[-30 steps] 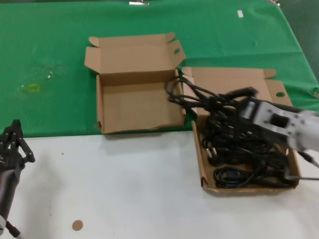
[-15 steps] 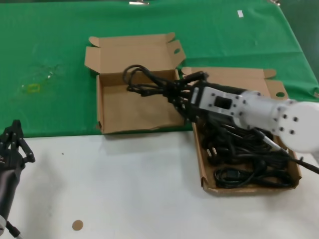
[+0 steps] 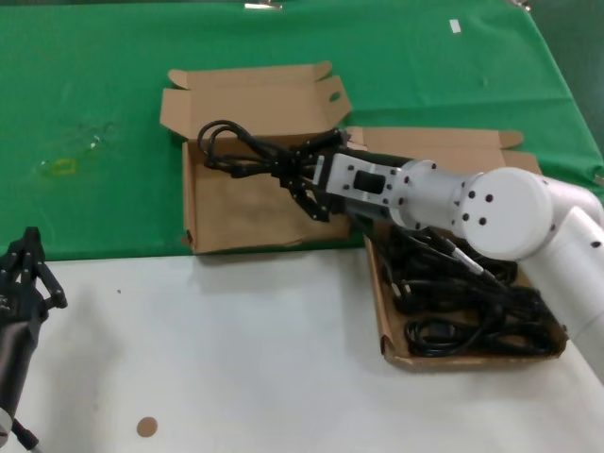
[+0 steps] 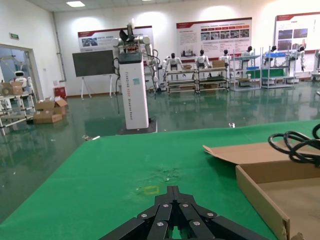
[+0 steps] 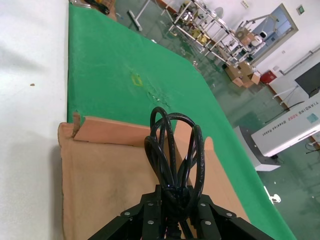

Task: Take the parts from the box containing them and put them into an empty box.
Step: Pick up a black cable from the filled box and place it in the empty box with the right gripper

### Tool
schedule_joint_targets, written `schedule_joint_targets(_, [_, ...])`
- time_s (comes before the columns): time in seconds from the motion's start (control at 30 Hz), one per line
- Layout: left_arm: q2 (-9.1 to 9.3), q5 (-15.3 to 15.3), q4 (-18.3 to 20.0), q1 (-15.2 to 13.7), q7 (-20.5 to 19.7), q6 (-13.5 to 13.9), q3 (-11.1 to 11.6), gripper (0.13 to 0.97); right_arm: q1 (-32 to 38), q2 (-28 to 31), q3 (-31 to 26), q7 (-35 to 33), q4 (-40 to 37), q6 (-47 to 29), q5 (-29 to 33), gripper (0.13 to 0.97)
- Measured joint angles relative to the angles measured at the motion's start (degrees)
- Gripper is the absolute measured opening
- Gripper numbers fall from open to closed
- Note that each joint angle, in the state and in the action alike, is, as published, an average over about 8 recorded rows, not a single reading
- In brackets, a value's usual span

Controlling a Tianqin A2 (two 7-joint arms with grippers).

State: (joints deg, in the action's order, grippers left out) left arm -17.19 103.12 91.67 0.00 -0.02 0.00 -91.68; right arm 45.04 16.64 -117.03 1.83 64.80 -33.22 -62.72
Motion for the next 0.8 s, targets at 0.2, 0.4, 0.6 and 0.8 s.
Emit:
schedule_joint_targets(0.2, [0.0,0.0,0.0,0.0,0.0,0.0,0.0,0.144,1.71,-2.08,-0.54,-2.29,-4.38,1.12,-1.0,0.241])
schedule_joint_targets(0.4, [0.0,0.0,0.0,0.0,0.0,0.0,0.0,0.144,2.79,-3.32,-0.71,-4.04,-7.61,2.15,-2.12,0.241])
schedule_joint_targets(0.6, [0.0,0.0,0.0,0.0,0.0,0.0,0.0,0.144,3.6,-4.13,-0.75,-5.82,-10.13,3.11,-3.47,0.272])
schedule_joint_targets(0.8, [0.0,0.0,0.0,0.0,0.0,0.0,0.0,0.144,3.87,-4.43,-0.79,-6.55,-11.04,3.65,-4.2,0.319])
